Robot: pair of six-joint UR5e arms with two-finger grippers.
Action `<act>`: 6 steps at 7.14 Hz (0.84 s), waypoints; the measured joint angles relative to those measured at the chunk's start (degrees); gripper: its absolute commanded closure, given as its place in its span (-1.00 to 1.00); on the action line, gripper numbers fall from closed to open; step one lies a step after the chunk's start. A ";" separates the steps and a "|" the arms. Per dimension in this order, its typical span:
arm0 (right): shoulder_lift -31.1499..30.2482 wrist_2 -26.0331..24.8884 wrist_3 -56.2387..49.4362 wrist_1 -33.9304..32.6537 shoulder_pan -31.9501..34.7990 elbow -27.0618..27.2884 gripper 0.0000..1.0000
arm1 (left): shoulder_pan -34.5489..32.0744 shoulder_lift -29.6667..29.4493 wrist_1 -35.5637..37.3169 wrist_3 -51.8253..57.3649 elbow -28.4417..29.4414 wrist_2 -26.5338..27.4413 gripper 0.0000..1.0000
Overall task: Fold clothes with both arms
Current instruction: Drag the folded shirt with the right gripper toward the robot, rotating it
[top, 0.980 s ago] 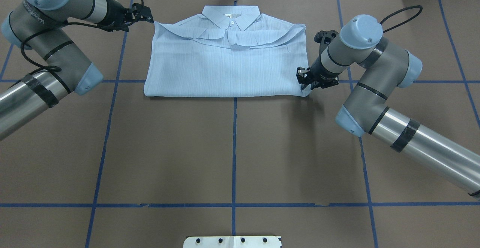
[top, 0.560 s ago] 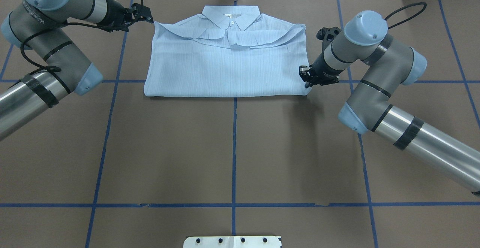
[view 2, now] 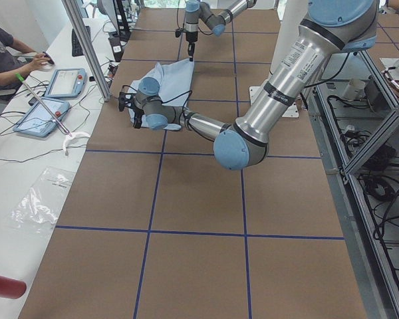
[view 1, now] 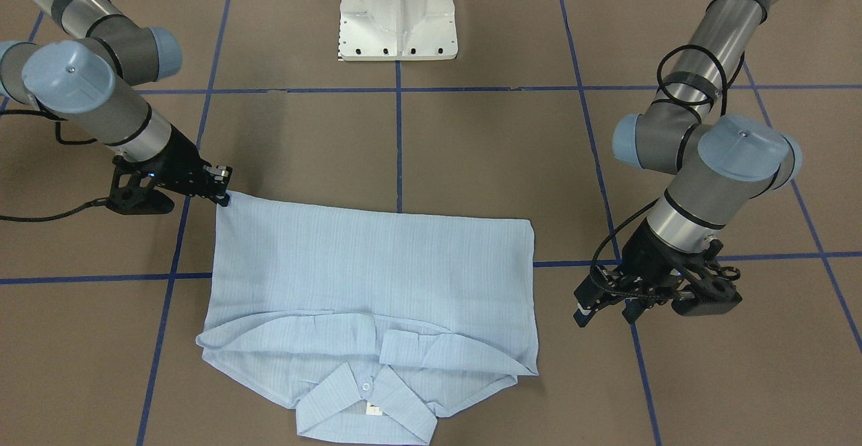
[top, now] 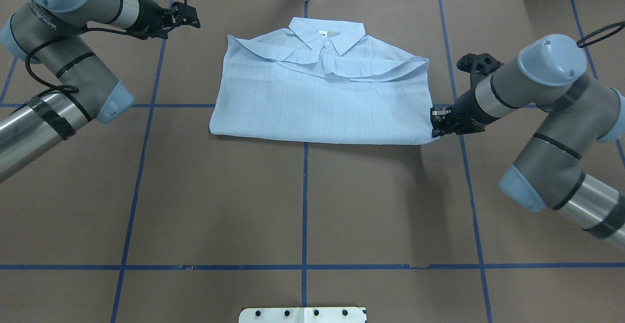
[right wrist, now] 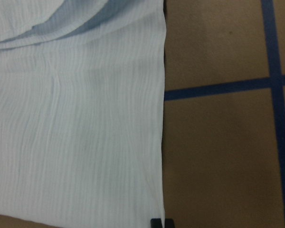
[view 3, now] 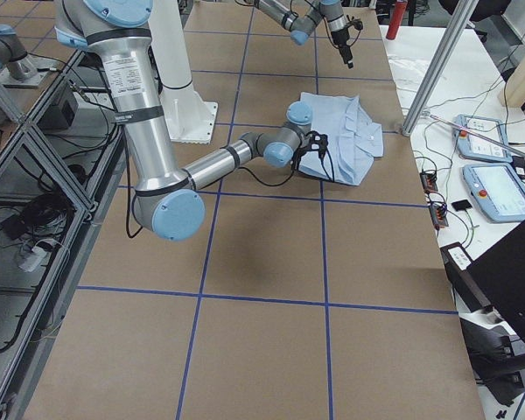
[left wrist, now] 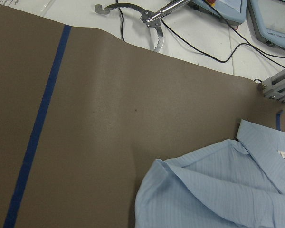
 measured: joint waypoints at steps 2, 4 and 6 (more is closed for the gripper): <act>-8.68 0.24 0.38 0.04 -2.13 9.12 1.00 | 0.10 0.32 -0.02 0.05 -0.35 0.07 -0.98; -16.85 0.30 0.59 0.33 -7.77 18.42 1.00 | 0.25 1.09 -0.13 0.12 -0.77 0.31 -0.98; -19.63 0.21 0.73 0.43 -17.49 24.33 1.00 | 0.32 1.22 -0.15 0.19 -0.82 1.07 -0.98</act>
